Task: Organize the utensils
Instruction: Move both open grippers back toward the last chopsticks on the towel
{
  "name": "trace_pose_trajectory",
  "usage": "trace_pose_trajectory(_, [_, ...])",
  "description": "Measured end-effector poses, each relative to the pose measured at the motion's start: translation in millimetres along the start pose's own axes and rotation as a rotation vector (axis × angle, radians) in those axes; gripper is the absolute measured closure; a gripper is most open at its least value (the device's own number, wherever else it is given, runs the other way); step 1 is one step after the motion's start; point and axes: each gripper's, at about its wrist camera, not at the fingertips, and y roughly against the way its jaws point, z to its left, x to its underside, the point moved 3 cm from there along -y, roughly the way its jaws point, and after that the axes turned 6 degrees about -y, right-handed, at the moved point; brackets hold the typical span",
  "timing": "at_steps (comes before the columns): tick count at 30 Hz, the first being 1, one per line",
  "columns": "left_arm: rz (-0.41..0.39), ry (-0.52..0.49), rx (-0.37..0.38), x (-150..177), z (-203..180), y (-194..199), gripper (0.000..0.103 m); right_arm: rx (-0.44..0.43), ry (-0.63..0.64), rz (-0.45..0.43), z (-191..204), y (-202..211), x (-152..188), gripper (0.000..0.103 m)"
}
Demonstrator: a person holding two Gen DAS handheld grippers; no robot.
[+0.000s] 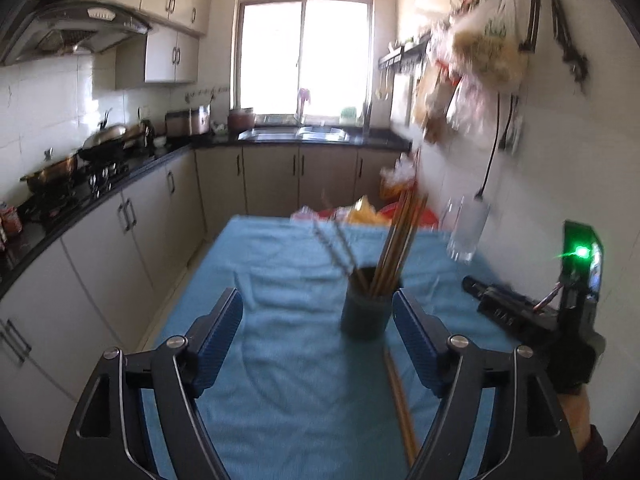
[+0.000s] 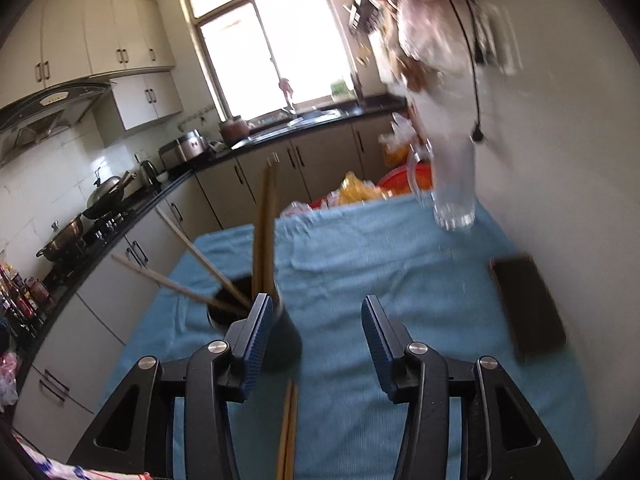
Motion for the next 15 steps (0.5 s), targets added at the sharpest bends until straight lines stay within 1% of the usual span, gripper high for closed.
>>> trace_pose_trajectory(3, [0.050,0.001,-0.003,20.8,-2.6,-9.0,0.027,0.008,-0.030,0.027,-8.7,1.5,23.2,0.047])
trace_pose_trajectory(6, [0.099,-0.011,-0.013,36.5,-6.2,-16.4,0.027,0.020,-0.048,0.060,-15.4,0.6,42.3,0.047])
trace_pose_trajectory(10, [0.114,-0.030,-0.039,48.9,-9.9,-17.2,0.027,0.038,-0.075,0.080,-22.5,0.5,58.9,0.046])
trace_pose_trajectory(13, [0.129,-0.039,-0.039,53.5,-13.1,-18.6,0.027,0.047,-0.106,0.111,-29.6,-2.7,69.5,0.045])
trace_pose_trajectory(15, [0.137,-0.040,-0.037,54.2,-14.4,-20.0,0.027,0.057,-0.103,0.124,-30.3,-3.7,74.6,0.045])
